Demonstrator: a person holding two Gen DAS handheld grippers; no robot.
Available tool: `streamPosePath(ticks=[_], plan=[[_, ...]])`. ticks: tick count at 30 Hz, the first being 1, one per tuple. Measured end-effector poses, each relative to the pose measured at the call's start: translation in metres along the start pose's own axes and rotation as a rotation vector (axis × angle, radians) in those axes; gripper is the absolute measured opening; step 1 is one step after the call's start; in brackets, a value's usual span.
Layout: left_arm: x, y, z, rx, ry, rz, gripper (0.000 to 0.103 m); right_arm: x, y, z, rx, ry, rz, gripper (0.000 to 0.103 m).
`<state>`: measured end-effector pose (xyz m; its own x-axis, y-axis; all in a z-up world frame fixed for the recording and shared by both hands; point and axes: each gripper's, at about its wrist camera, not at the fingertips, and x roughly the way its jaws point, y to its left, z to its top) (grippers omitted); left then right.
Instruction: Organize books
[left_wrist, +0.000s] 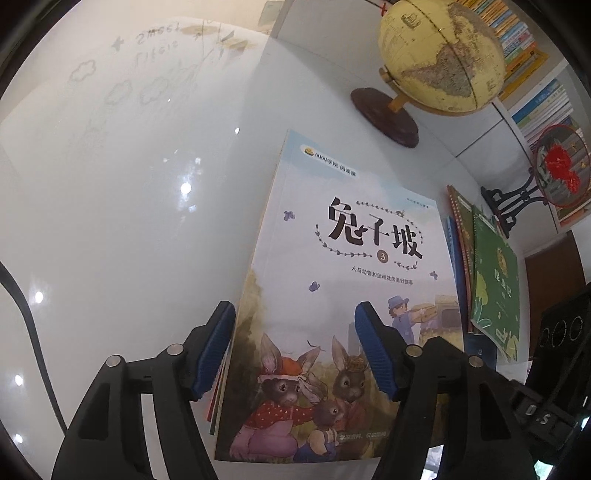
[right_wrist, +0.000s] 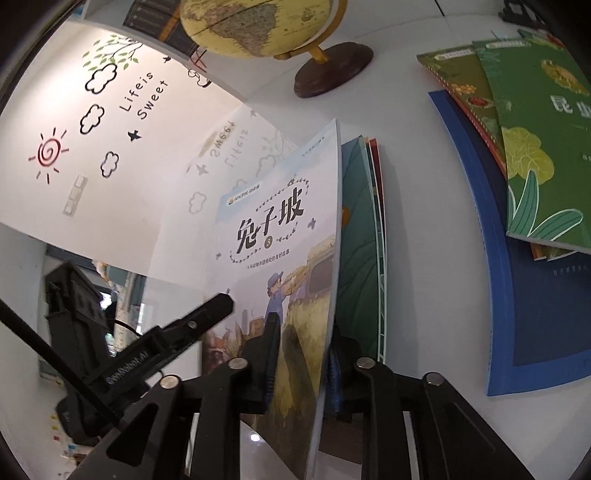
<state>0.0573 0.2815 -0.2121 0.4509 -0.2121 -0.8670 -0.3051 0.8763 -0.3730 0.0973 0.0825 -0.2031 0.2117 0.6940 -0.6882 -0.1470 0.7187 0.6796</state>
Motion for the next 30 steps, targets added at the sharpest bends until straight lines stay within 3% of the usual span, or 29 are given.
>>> streamPosePath(ticks=[4, 10, 15, 18, 22, 30], plan=[[0.001, -0.002, 0.001, -0.003, 0.010, 0.005, 0.072, 0.000, 0.000, 0.001, 0.037, 0.000, 0.051, 0.046], [-0.001, -0.004, 0.004, -0.002, 0.002, 0.023, 0.072, -0.003, 0.009, 0.000, -0.020, 0.012, -0.014, 0.047], [-0.015, -0.006, 0.015, 0.008, -0.037, 0.088, 0.072, -0.013, 0.011, 0.000, -0.093, 0.019, -0.096, 0.047], [-0.024, -0.011, 0.020, 0.038, -0.064, 0.104, 0.072, -0.033, 0.017, 0.000, -0.194, -0.027, -0.094, 0.047], [-0.034, -0.029, 0.030, 0.074, -0.109, 0.104, 0.072, -0.060, 0.029, 0.006, -0.326, -0.096, -0.186, 0.047], [-0.037, -0.083, 0.037, 0.173, -0.146, 0.049, 0.072, -0.115, 0.017, 0.018, -0.435, -0.268, -0.313, 0.047]])
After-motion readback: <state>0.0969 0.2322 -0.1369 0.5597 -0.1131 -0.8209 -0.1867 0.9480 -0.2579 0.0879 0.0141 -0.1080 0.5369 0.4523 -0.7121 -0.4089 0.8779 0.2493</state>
